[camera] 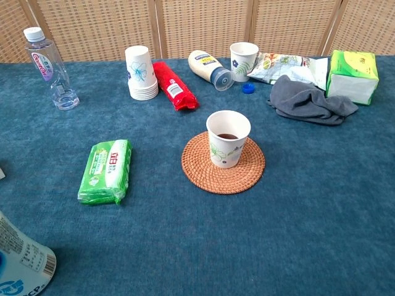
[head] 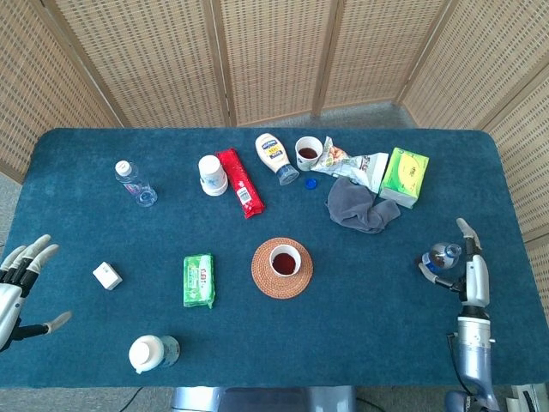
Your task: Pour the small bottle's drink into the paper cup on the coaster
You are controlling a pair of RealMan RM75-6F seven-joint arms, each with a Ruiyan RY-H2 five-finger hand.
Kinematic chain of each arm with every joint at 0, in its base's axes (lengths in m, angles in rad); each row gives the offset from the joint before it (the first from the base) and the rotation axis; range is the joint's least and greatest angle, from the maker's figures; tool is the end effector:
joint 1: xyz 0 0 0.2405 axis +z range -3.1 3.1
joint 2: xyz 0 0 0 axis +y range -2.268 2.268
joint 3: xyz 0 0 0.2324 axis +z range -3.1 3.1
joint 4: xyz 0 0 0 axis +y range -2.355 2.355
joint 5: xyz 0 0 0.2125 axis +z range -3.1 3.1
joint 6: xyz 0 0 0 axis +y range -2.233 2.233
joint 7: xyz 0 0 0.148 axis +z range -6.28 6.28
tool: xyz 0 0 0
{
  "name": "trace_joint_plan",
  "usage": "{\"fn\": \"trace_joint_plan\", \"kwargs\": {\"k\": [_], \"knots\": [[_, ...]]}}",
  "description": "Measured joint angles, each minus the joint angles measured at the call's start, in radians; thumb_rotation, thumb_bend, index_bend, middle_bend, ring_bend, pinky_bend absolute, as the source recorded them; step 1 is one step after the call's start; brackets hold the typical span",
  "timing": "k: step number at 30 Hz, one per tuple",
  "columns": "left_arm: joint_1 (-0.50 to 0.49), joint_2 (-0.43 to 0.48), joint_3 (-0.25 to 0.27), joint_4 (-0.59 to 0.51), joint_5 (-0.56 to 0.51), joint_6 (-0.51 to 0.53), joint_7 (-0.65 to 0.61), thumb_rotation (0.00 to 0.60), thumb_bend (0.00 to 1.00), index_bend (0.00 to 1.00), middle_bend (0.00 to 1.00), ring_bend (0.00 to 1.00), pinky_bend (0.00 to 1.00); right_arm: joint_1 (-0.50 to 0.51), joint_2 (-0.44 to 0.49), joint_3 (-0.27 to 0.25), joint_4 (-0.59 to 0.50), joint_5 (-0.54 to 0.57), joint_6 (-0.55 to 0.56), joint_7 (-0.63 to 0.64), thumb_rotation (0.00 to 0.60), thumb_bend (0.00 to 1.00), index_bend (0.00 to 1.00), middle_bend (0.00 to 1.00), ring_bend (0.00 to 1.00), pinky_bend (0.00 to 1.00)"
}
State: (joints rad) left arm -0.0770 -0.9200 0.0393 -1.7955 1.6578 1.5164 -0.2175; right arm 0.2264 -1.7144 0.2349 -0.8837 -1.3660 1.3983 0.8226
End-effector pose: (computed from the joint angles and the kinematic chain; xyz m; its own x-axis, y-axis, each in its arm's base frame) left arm -0.2563 0.1590 0.1707 0.2169 0.0907 0.9720 0.9701 -0.1313 -0.2042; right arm -0.3342 -0.2589 0.0563 -0.3349 0.1936 0.9222 -0.9393 0.0083 -0.3429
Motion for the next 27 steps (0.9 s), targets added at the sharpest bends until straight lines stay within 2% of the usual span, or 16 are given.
{"fn": "trace_joint_plan", "kwargs": {"k": [12, 19, 27], "knots": [[0.001, 0.002, 0.002, 0.0, 0.003, 0.002, -0.005, 0.6, 0.11, 0.0, 0.0, 0.0, 0.0, -0.037, 0.105, -0.002, -0.156, -0.018, 0.053, -0.048, 0.6, 0.0, 0.0, 0.0, 0.0, 0.0], [0.002, 0.001, 0.003, -0.002, 0.005, 0.003, 0.002, 0.6, 0.11, 0.0, 0.0, 0.0, 0.0, -0.067, 0.191, -0.023, -0.256, -0.062, 0.098, -0.053, 0.6, 0.0, 0.0, 0.0, 0.0, 0.0], [0.0, -0.003, 0.004, -0.006, 0.007, -0.004, 0.018, 0.6, 0.11, 0.0, 0.0, 0.0, 0.0, -0.078, 0.28, -0.053, -0.32, -0.126, 0.126, -0.065, 0.6, 0.0, 0.0, 0.0, 0.0, 0.0]]}}
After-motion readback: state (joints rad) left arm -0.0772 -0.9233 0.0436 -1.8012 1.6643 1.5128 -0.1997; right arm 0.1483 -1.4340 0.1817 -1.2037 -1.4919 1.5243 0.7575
